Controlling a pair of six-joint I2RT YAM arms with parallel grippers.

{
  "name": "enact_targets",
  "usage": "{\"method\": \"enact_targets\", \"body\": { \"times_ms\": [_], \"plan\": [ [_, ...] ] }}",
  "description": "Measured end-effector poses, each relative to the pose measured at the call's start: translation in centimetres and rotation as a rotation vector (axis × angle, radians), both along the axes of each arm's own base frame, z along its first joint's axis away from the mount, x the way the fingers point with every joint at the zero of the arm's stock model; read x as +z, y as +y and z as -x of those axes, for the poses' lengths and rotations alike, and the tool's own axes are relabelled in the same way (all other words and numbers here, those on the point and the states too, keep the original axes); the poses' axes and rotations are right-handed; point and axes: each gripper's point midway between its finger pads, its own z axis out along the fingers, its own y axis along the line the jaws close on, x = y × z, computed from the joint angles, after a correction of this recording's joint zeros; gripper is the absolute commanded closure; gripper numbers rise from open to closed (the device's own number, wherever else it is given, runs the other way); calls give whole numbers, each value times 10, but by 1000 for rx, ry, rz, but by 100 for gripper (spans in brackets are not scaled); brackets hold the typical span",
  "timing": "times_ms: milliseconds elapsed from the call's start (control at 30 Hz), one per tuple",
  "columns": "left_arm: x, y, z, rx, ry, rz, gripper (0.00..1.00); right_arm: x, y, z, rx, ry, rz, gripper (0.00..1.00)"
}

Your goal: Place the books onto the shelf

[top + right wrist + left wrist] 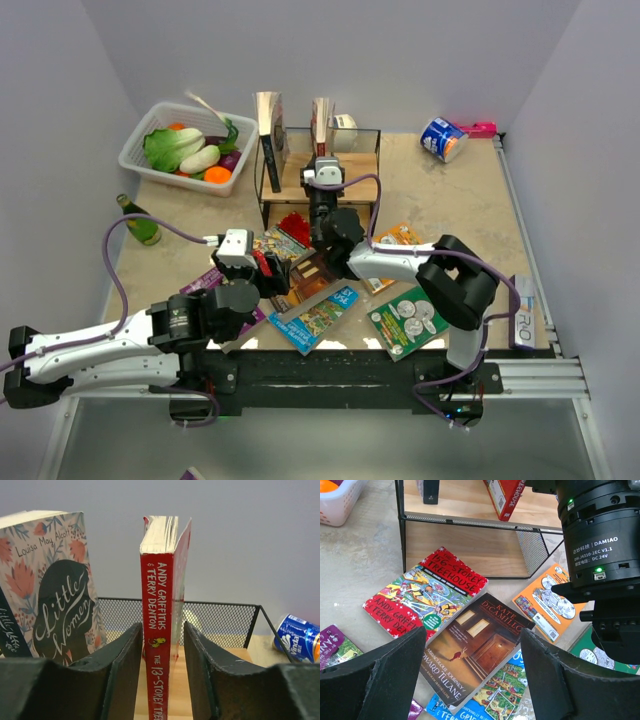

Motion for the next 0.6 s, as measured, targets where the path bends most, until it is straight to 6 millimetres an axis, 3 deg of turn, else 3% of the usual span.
{"method": "enact_targets", "body": {
  "times_ms": [300, 600],
  "plan": [
    [-1, -1, 1, -6, 4, 2, 19, 5, -7, 4, -12, 6, -3, 45],
    [0, -1, 2, -11, 8, 26, 19, 52, -32, 34, -6, -46, -76, 37]
  ]
}}
